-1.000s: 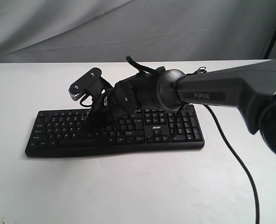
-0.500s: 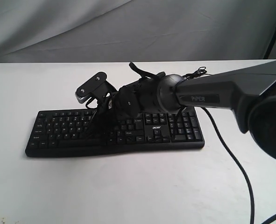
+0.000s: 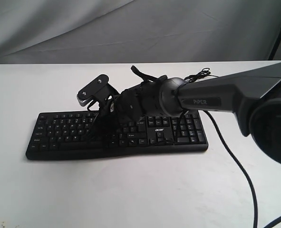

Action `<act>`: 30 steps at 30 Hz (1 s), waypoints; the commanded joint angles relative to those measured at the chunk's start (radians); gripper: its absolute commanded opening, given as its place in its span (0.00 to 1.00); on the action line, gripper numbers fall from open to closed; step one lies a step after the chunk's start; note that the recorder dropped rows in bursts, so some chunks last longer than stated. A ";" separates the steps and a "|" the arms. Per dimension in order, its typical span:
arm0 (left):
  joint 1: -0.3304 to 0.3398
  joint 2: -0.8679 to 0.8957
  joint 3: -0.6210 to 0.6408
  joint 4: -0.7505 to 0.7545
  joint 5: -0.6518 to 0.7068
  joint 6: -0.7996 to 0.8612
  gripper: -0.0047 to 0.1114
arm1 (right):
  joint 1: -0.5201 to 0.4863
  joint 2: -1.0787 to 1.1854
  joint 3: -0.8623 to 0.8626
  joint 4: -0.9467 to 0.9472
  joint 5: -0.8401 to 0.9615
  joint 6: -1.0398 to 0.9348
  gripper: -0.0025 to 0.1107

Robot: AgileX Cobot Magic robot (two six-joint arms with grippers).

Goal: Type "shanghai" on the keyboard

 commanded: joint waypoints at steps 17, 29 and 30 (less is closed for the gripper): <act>-0.004 -0.003 0.004 0.001 -0.005 -0.003 0.04 | 0.082 -0.496 0.258 -0.074 0.064 0.016 0.02; -0.004 -0.003 0.004 0.001 -0.005 -0.003 0.04 | 0.115 -1.137 0.987 -0.013 -0.036 0.136 0.02; -0.004 -0.003 0.004 0.001 -0.005 -0.003 0.04 | 0.115 -1.173 1.031 -0.009 -0.036 0.139 0.02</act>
